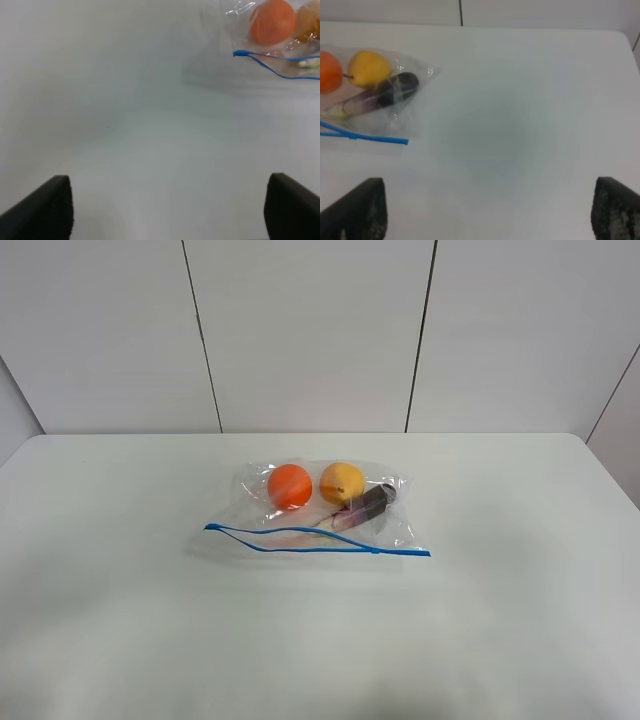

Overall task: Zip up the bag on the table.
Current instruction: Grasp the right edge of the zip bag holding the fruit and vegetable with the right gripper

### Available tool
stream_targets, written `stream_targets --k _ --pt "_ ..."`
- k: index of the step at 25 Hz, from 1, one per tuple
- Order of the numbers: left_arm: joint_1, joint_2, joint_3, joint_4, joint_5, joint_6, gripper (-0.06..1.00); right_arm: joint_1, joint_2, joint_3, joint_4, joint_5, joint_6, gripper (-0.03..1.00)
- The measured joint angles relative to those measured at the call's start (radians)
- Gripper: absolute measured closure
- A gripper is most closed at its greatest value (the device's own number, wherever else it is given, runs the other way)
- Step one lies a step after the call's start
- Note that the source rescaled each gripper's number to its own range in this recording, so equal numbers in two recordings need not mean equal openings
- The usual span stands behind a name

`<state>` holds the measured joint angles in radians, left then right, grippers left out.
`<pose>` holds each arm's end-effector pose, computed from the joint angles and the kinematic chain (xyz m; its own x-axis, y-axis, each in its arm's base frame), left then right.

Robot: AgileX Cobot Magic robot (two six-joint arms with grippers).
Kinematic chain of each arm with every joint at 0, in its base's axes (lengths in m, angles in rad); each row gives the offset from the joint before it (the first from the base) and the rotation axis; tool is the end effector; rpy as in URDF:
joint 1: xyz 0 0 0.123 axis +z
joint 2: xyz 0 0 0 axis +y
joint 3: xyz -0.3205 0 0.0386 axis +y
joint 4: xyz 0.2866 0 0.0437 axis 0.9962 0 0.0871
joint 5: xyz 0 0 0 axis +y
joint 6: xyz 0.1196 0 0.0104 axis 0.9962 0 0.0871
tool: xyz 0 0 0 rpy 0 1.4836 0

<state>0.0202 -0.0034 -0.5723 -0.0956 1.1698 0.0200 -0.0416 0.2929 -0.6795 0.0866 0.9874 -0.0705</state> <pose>0.0008 -0.0105 0.2953 -0.4848 -0.0271 -0.8742 0.0483 0.9972 -0.0578 0.0579 0.0063 0.3423 -0.4888 -0.0023 -0.8724 -0.0325 0.9994 0.0155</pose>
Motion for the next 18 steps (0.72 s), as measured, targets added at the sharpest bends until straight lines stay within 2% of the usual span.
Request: stream_targets --k 3,6,13,18 --pt "0.0 0.0 0.0 0.0 0.0 0.0 -0.06 0.0 0.194 -0.093 0.053 -0.009 0.0 -0.03" --pt "0.0 0.0 0.0 0.0 0.0 0.0 -0.06 0.0 0.388 -0.169 0.161 -0.028 -0.032 -0.03" --pt "0.0 0.0 0.0 0.0 0.0 0.0 -0.06 0.0 0.824 -0.223 0.548 -0.121 -0.296 -0.03" --pt "0.0 0.0 0.0 0.0 0.0 0.0 -0.06 0.0 1.115 -0.223 0.733 -0.146 -0.444 -0.03"
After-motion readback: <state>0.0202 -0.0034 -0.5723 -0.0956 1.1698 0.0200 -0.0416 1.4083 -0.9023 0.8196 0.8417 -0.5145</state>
